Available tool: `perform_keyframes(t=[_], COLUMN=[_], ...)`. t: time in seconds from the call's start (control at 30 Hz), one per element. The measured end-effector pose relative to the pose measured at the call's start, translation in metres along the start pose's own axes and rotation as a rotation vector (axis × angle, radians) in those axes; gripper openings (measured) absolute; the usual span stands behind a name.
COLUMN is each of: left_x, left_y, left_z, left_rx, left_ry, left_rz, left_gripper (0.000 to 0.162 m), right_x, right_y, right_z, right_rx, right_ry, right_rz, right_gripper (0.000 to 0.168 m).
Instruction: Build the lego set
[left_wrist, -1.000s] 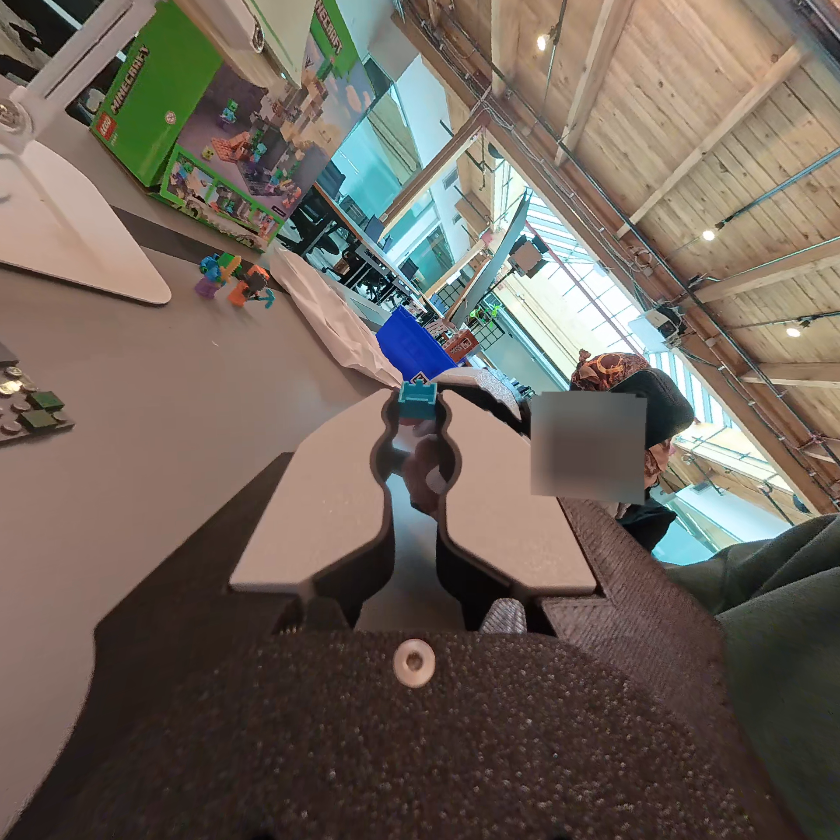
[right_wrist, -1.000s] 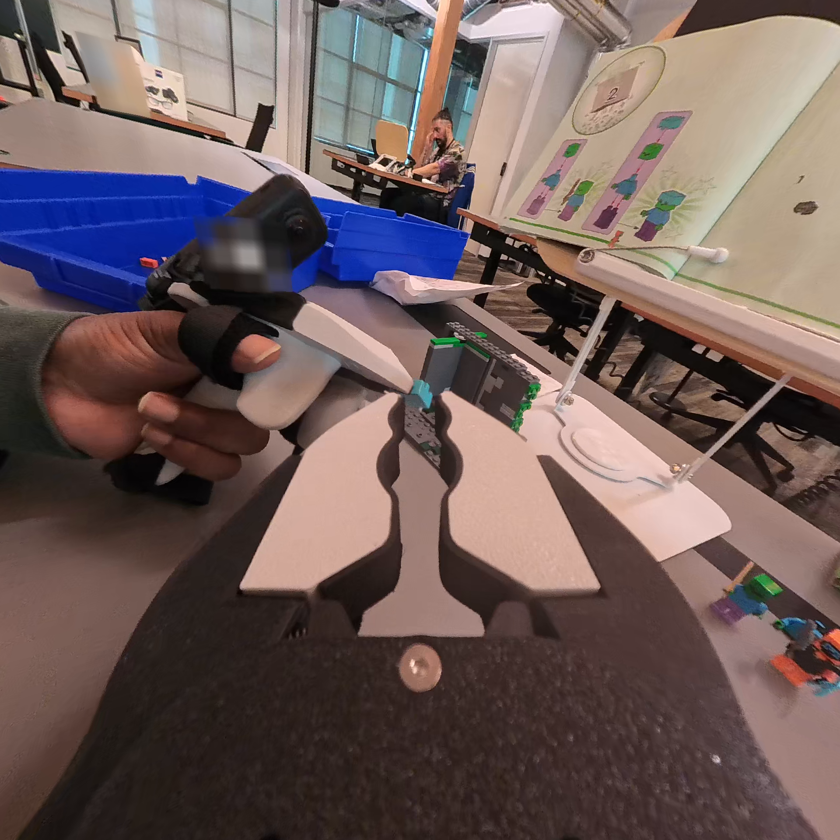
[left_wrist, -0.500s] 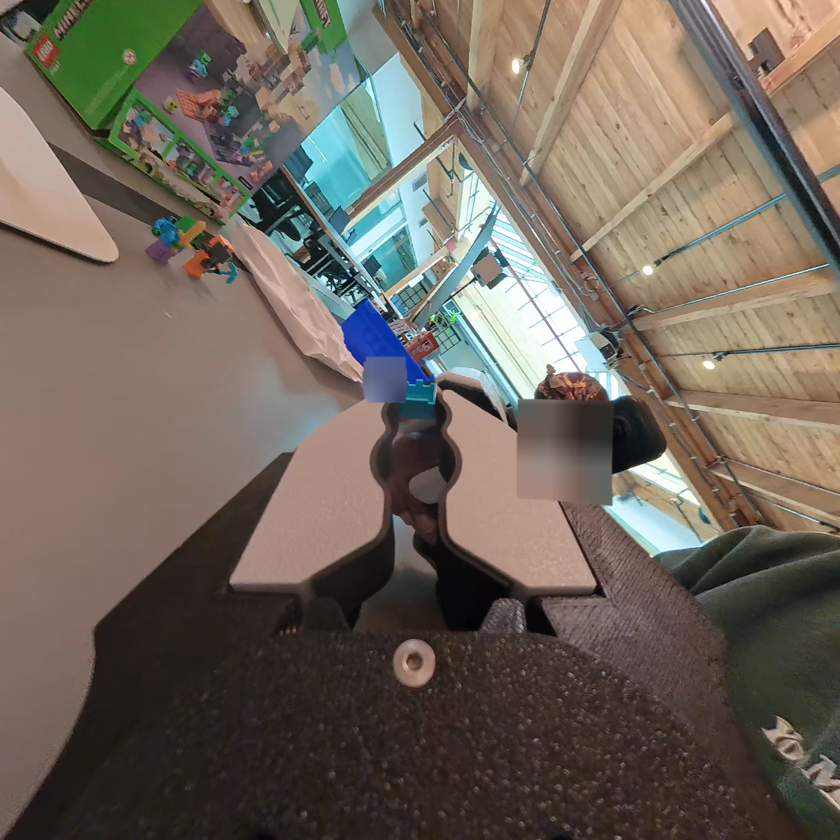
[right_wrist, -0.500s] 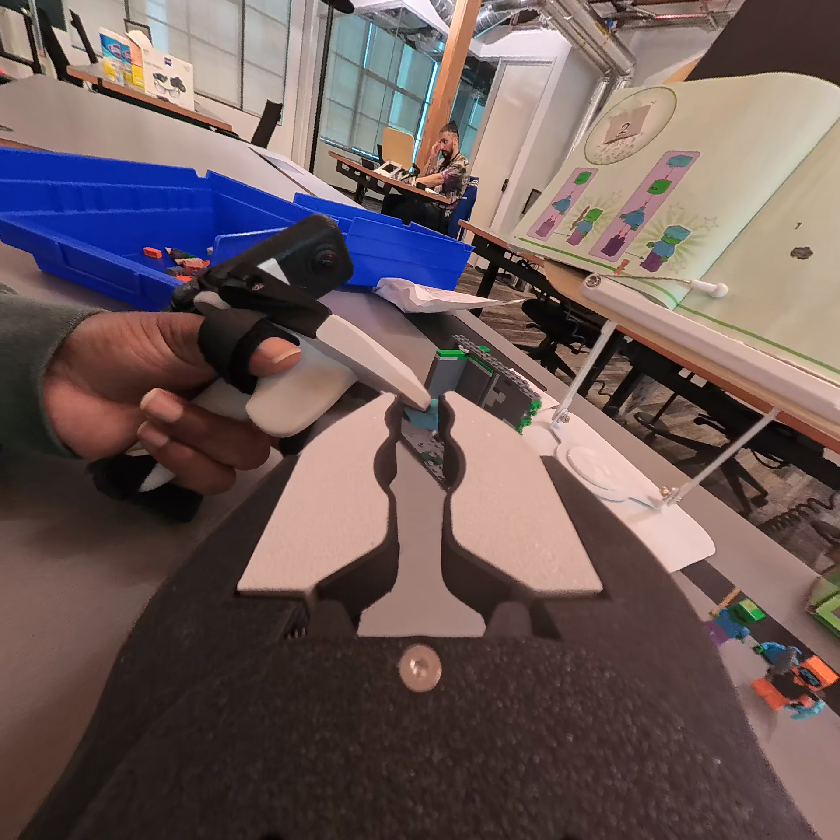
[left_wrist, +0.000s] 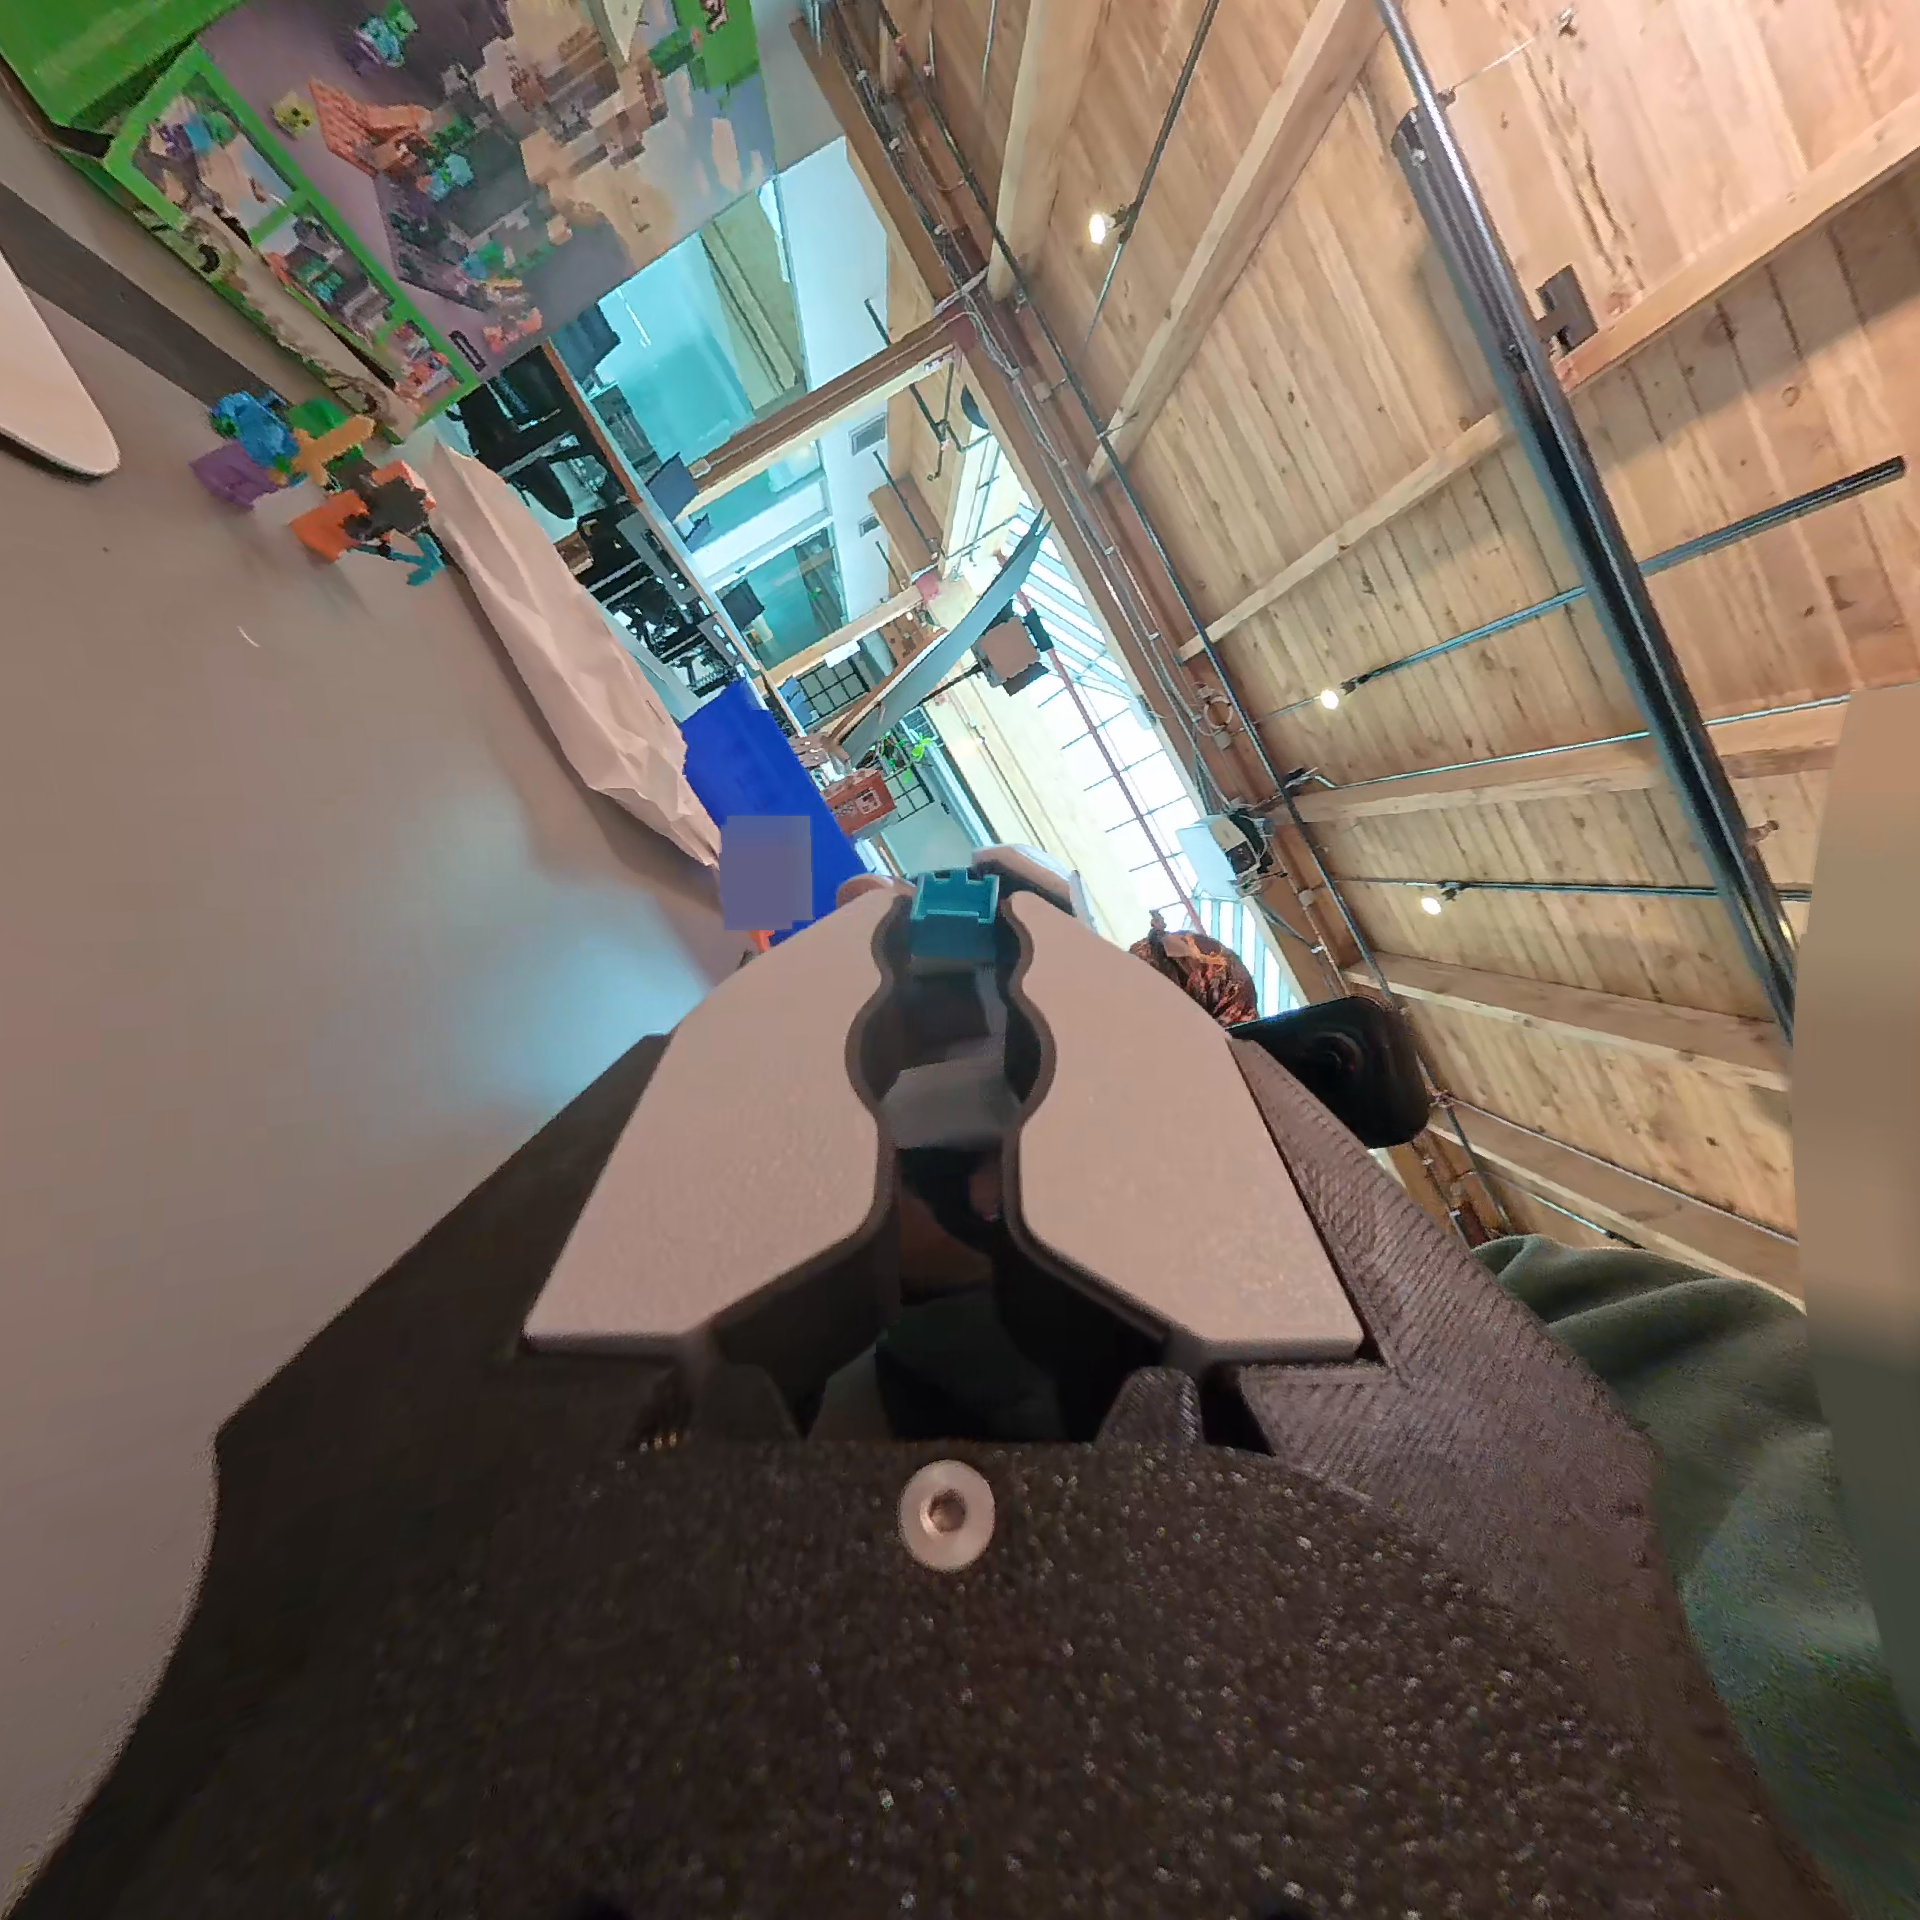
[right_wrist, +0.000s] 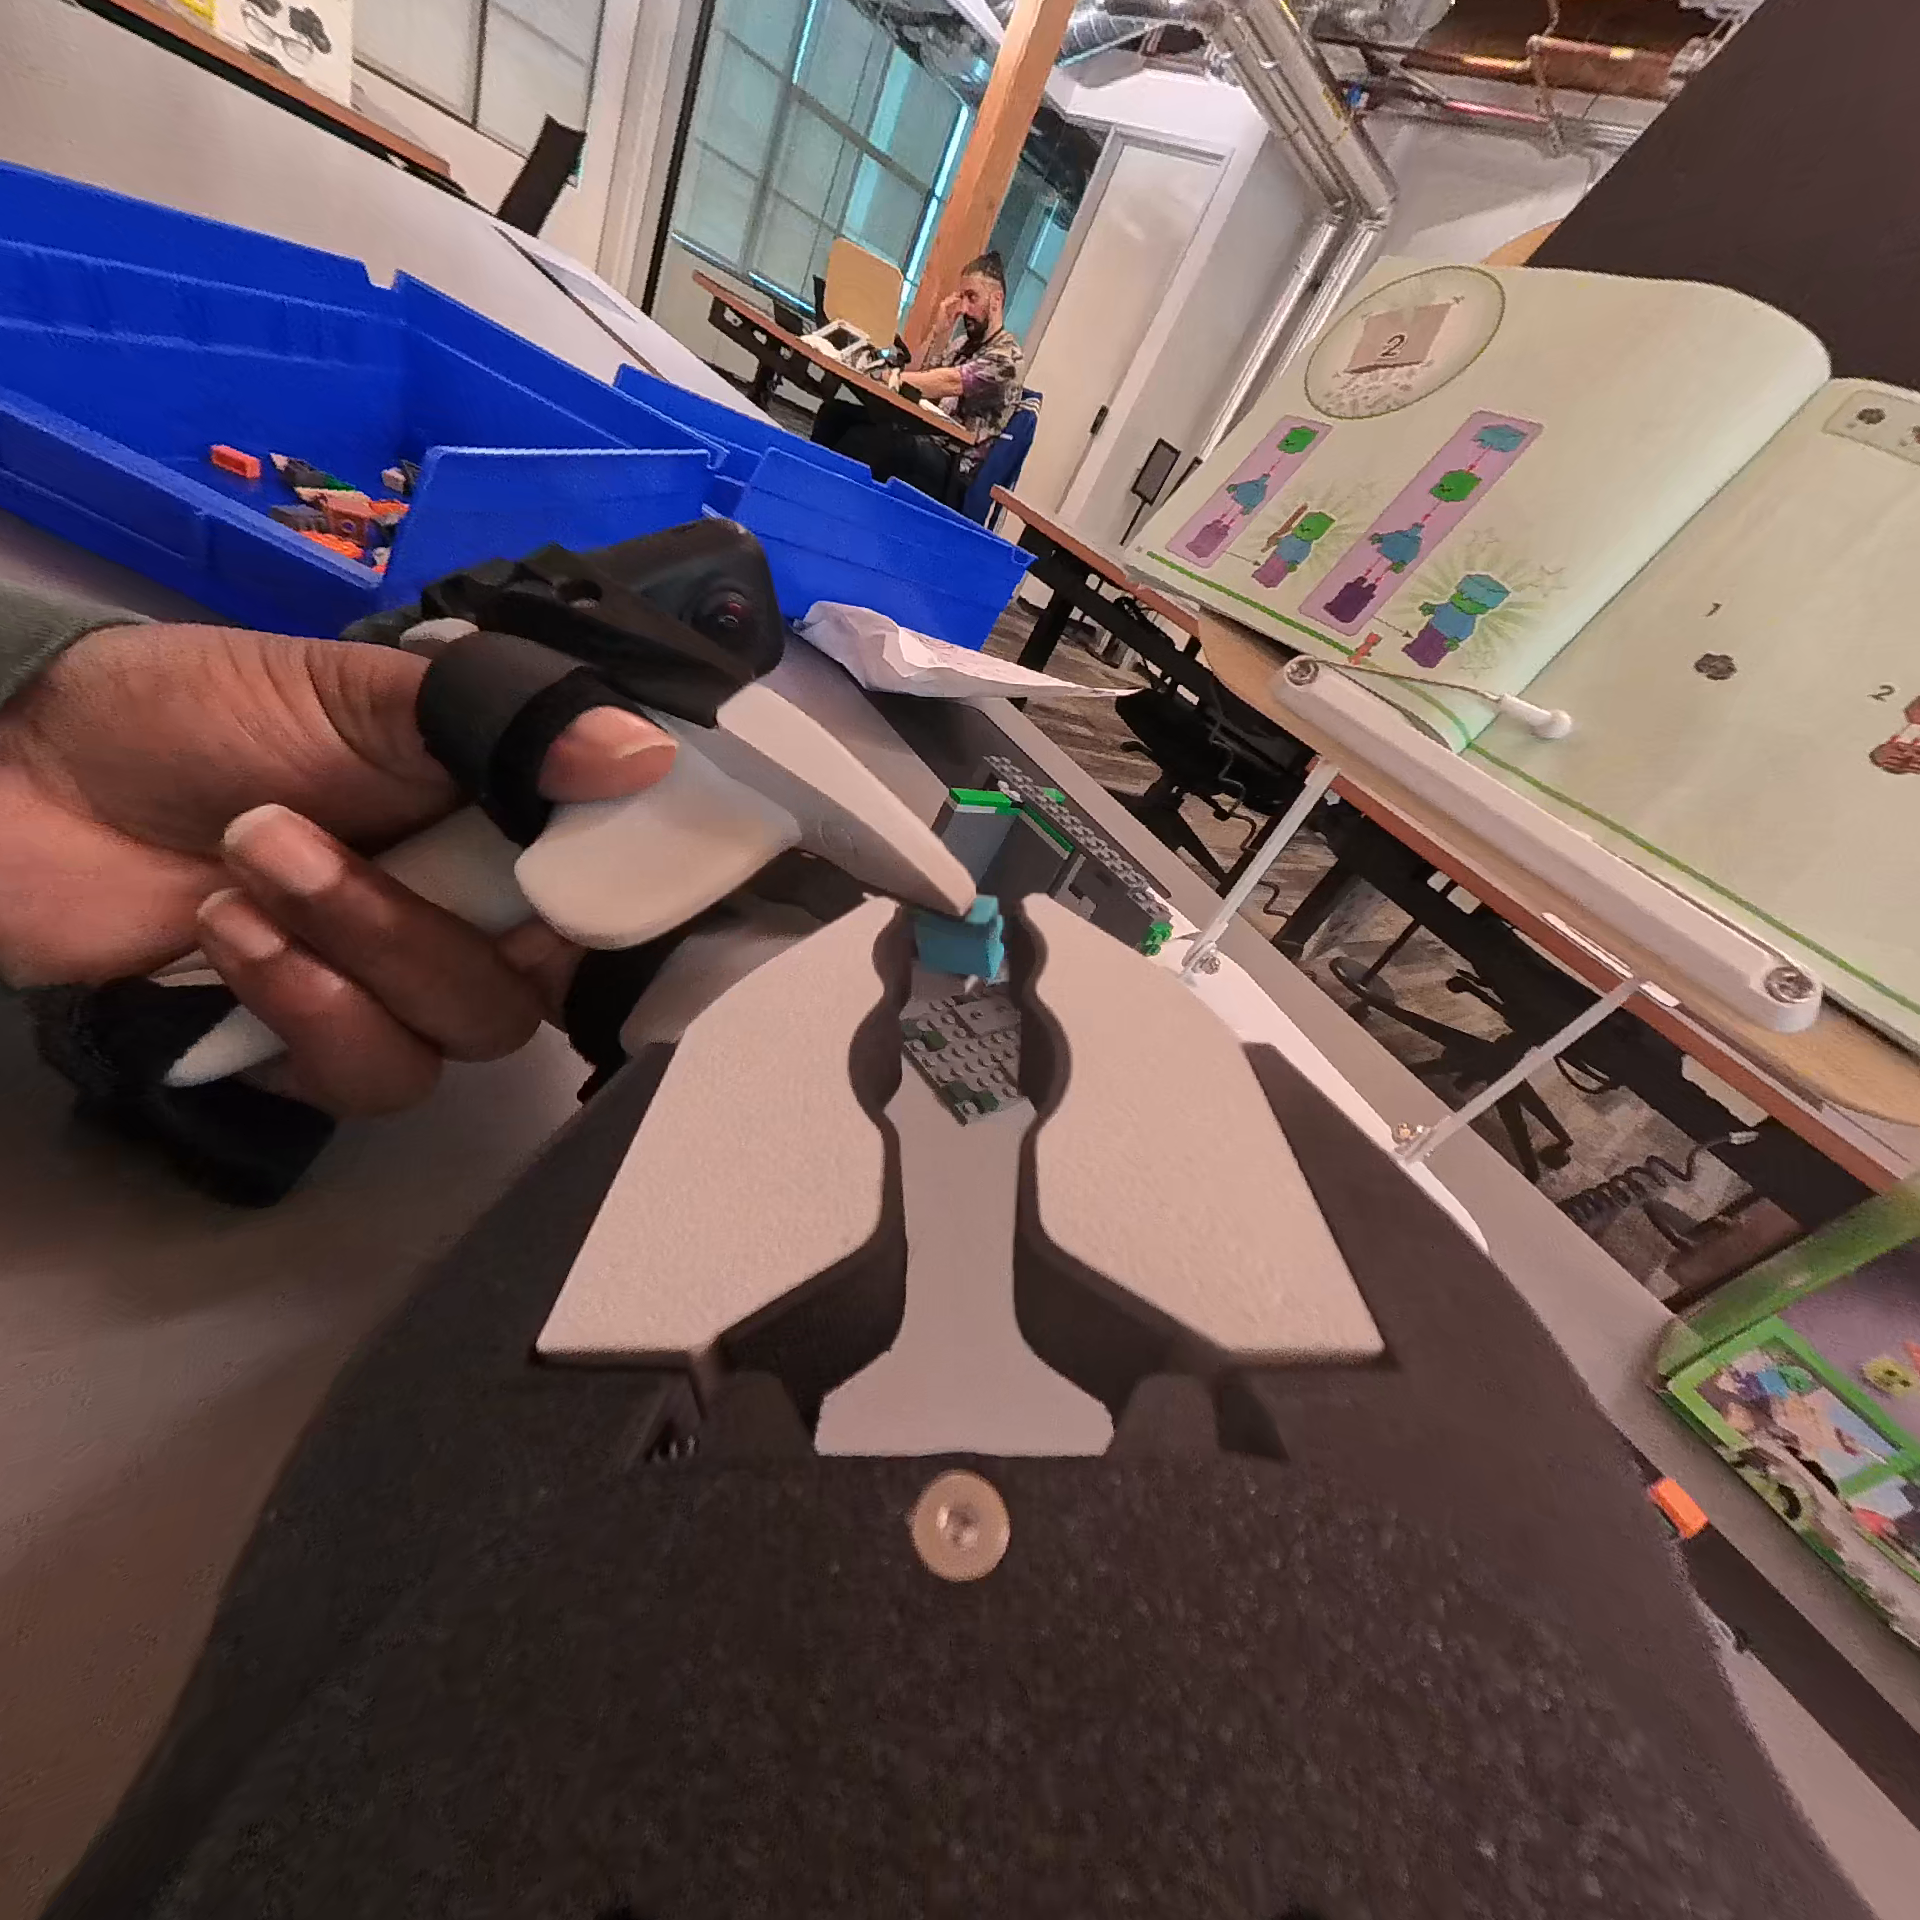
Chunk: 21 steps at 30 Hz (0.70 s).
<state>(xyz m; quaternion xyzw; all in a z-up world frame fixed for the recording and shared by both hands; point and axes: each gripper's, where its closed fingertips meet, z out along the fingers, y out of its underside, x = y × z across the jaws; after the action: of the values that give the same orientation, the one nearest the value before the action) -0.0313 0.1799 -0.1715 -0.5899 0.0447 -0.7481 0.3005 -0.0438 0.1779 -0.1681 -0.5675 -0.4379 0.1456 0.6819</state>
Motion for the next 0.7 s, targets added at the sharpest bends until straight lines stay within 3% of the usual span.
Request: perform_keyframes(t=[0.33, 0.53, 0.7], left_x=[0.011, 0.013, 0.007], left_y=[0.001, 0.001, 0.013], left_z=[0.002, 0.000, -0.002], left_rx=[0.003, -0.096, -0.273], left_ry=[0.059, -0.056, -0.201], left_rz=[-0.016, 0.331, 0.779], left_gripper=[0.015, 0.019, 0.023], right_x=[0.001, 0.000, -0.008], right_y=[-0.002, 0.003, 0.013], right_z=[-0.001, -0.007, -0.018], right_rx=[-0.019, -0.038, -0.100], right_ry=[0.021, -0.147, -0.355], right_rz=[-0.045, 0.136, 0.326], right_gripper=[0.015, 0.015, 0.015])
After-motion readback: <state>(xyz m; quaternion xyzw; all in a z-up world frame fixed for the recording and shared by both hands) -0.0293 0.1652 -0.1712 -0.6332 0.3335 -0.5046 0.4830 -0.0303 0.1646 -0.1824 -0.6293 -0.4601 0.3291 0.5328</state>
